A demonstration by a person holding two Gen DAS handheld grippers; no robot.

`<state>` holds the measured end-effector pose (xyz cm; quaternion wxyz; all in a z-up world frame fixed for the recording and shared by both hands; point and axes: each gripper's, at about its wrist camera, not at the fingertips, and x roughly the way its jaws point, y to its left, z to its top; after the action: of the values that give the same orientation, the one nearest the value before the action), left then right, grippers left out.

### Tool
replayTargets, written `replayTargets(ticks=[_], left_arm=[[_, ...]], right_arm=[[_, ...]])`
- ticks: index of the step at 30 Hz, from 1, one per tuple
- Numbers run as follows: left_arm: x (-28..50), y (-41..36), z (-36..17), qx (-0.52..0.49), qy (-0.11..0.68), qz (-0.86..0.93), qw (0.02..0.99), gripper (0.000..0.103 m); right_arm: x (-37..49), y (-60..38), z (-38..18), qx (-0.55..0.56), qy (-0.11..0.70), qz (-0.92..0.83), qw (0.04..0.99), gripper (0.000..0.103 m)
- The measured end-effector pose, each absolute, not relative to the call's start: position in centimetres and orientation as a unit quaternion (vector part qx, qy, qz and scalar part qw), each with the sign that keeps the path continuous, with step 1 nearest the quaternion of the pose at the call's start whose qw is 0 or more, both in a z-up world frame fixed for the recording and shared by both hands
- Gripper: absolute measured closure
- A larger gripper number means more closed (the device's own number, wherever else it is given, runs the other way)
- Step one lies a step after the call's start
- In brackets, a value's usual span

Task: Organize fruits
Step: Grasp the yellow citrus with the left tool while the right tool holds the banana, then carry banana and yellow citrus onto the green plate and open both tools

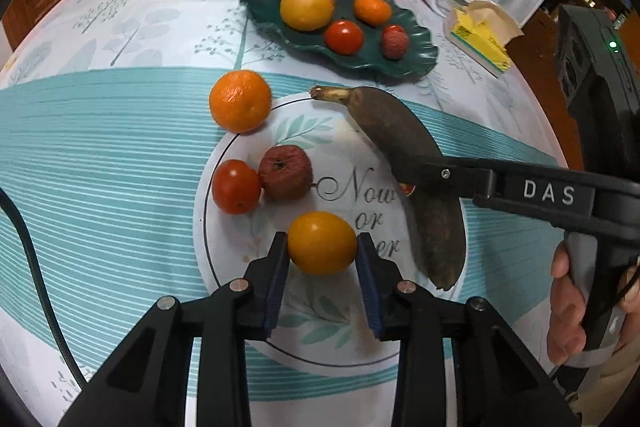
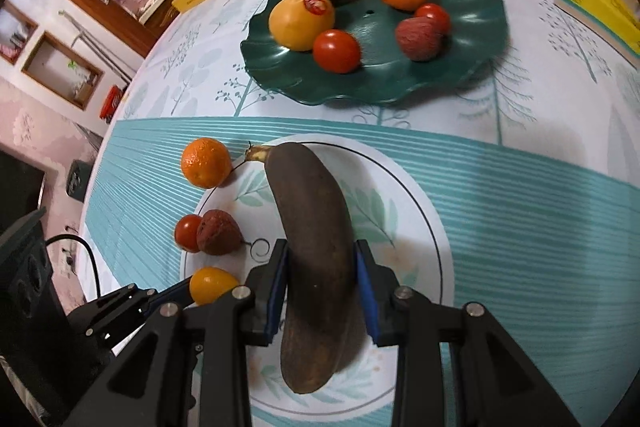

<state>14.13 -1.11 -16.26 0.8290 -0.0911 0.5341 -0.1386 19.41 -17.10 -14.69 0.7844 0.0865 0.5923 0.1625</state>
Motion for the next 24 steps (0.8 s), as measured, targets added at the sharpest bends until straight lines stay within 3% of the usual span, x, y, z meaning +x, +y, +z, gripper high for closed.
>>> replayTargets(ticks=[10, 18, 24], left_arm=[[14.8, -0.6, -8.9, -0.075, 0.495, -0.169, 0.849, 0.071], [21.3, -0.8, 0.9, -0.020, 0.437, -0.182, 0.881, 0.071], [26.8, -1.9, 5.1, 0.011, 0.403, -0.186, 0.896, 0.071]], right_arm=[[18.2, -19.3, -10.9, 0.128, 0.563, 0.147, 0.803, 0.071], [21.5, -21.2, -1.6, 0.119, 0.507, 0.135, 0.843, 0.071], [26.6, -21.9, 4.8, 0.094, 0.457, 0.115, 0.877, 0.071]])
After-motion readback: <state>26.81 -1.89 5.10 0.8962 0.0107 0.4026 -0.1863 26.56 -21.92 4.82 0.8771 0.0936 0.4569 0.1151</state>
